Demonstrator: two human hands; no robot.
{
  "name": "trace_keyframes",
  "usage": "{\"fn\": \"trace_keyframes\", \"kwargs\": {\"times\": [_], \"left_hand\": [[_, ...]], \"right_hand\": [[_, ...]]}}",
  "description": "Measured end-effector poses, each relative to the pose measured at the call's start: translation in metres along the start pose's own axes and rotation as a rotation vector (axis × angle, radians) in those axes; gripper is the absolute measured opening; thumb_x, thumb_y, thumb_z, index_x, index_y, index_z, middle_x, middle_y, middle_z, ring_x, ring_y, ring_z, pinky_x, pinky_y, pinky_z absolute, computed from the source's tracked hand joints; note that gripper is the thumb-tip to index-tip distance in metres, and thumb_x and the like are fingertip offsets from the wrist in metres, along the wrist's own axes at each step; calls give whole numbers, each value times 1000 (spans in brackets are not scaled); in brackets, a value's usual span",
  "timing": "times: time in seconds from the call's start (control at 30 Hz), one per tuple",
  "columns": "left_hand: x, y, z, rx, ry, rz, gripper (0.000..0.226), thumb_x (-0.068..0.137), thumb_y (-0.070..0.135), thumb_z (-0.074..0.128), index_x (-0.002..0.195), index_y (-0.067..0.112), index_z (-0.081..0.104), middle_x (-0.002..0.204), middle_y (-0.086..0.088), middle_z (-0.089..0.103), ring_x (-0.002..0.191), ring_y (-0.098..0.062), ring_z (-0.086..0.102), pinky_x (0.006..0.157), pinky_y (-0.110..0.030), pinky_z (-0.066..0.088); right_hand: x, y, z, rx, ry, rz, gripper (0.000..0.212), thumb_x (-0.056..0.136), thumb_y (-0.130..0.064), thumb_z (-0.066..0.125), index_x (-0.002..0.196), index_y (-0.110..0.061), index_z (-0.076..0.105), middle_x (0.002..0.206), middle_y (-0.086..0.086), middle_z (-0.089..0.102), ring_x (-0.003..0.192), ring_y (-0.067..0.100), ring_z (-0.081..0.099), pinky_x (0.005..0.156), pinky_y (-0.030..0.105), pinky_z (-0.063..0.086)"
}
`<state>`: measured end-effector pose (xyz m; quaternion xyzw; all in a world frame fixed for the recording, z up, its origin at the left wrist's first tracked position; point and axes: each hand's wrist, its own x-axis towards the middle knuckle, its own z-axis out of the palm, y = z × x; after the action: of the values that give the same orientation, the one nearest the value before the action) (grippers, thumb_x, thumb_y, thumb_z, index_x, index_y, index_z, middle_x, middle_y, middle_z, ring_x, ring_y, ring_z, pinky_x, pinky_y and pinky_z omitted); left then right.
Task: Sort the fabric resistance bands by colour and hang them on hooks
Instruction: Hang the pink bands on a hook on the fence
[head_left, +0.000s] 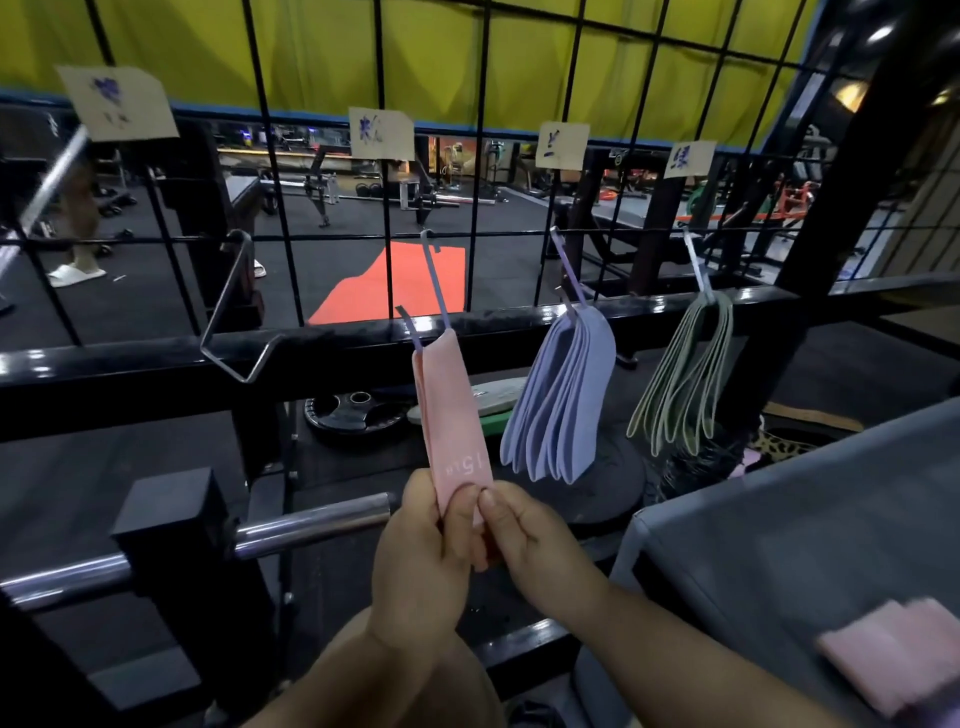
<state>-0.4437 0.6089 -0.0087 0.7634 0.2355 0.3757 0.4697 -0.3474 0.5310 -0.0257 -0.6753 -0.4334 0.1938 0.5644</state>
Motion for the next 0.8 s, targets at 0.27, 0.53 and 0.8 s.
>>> {"fn": "trace_keyframes", "kwargs": {"times": [0.27, 0.53, 0.8], "left_hand": [[-14, -4, 10, -86, -5, -81, 24, 94, 51, 43, 91, 31, 56, 83, 12, 68, 71, -9, 66, 68, -40, 55], [-16, -2, 12, -146, -45, -126, 19, 97, 27, 47, 85, 19, 60, 70, 10, 67, 62, -4, 62, 57, -13, 43], [-20, -5, 22, -130, -208, -86, 22, 98, 12, 45, 78, 14, 56, 60, 3, 60, 51, 4, 56, 51, -7, 41]], "right_hand": [[-2, 5, -6, -46, 34, -17, 33, 104, -31, 39, 82, -14, 55, 66, -6, 60, 66, 8, 57, 67, 25, 48], [-8, 8, -14, -110, 21, -11, 37, 103, -32, 39, 71, -18, 53, 65, -3, 59, 65, 12, 57, 70, 33, 47], [-19, 16, -32, -108, 37, 6, 43, 105, -26, 38, 65, -16, 51, 63, -1, 56, 63, 9, 53, 68, 23, 43]]}}
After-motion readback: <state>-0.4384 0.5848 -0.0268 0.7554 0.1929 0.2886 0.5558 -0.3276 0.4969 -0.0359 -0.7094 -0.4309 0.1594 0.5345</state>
